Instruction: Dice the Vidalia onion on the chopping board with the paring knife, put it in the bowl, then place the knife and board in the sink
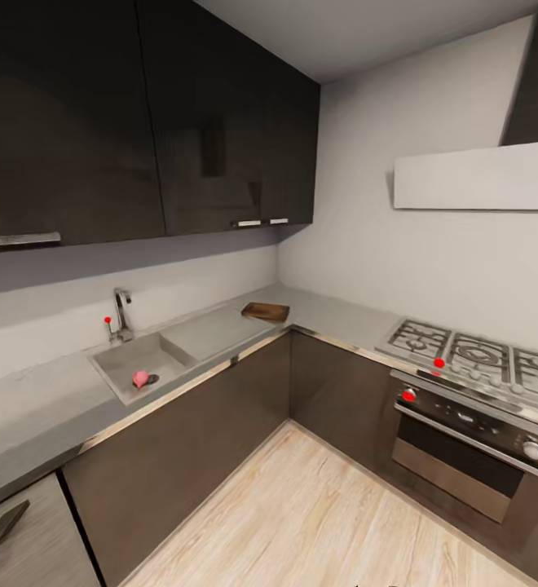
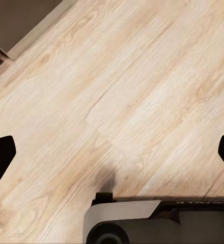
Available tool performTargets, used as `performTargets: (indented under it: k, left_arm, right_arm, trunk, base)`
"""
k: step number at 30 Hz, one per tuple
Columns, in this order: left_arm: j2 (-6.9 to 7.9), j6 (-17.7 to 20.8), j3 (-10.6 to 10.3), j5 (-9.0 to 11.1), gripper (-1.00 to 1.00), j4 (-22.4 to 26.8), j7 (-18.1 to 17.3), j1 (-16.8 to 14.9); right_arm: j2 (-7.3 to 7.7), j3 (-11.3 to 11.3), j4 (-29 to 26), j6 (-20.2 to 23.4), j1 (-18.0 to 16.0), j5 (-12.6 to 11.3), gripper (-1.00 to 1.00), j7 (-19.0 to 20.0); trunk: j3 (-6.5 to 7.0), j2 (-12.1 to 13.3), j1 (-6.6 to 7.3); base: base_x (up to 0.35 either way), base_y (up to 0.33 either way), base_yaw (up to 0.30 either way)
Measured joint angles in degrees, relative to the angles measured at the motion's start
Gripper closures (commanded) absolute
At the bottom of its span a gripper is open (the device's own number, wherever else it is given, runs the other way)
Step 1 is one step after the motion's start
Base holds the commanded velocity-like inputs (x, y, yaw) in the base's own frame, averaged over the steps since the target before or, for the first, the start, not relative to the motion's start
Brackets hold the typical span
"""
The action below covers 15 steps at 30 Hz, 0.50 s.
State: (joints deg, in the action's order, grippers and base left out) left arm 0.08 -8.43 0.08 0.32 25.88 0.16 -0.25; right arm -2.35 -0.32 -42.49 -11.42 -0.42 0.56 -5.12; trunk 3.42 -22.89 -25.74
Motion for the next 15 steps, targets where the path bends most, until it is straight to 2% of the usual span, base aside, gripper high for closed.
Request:
performTargets:
  k: [4,9,11,13,14,15]
  left_arm:
    - [0.00,0.00,0.00,0.00,-1.00,-0.01,0.00,0.00]
    - [0.00,-0.02,-0.13,0.00,-1.00,-0.04,-0.05,0.00]
    - [0.00,-0.02,-0.14,0.04,-1.00,-0.09,-0.07,0.00]
    - [0.00,0.00,-0.15,0.06,-1.00,-0.16,-0.09,0.00]
    - [0.00,0.00,-0.20,0.07,-1.00,-0.27,-0.13,0.00]
    - [0.00,0.00,-0.21,0.07,-1.00,-0.35,-0.14,0.00]
  right_arm:
    - [-0.02,0.00,-2.64,0.30,-0.01,0.06,-1.00,-0.14]
    - [-0.23,0.07,-9.17,1.93,-0.01,1.39,-1.00,-0.42]
    - [-0.33,0.07,-11.97,4.16,-0.01,2.26,-1.00,-0.59]
    - [-0.42,0.08,-16.09,8.39,-0.05,3.12,-1.00,-1.11]
    - [-0.53,0.13,-20.00,12.54,-0.55,3.50,-1.00,-1.79]
    - [-0.57,0.13,-21.13,13.56,-0.88,3.52,-1.00,-1.94]
  trunk:
    - [0.00,0.00,0.00]
    - [0.01,0.01,-0.02]
    - [0.00,0.01,-0.02]
    - [0.01,0.01,-0.03]
    - [0.02,0.01,-0.03]
    - [0.01,0.01,-0.03]
  base:
    - [0.245,-0.200,0.000]
    - [0.075,-0.062,0.000]
    - [0.019,-0.016,0.000]
    - [0.007,-0.006,0.000]
    - [0.003,-0.003,0.000]
    - [0.002,-0.002,0.000]
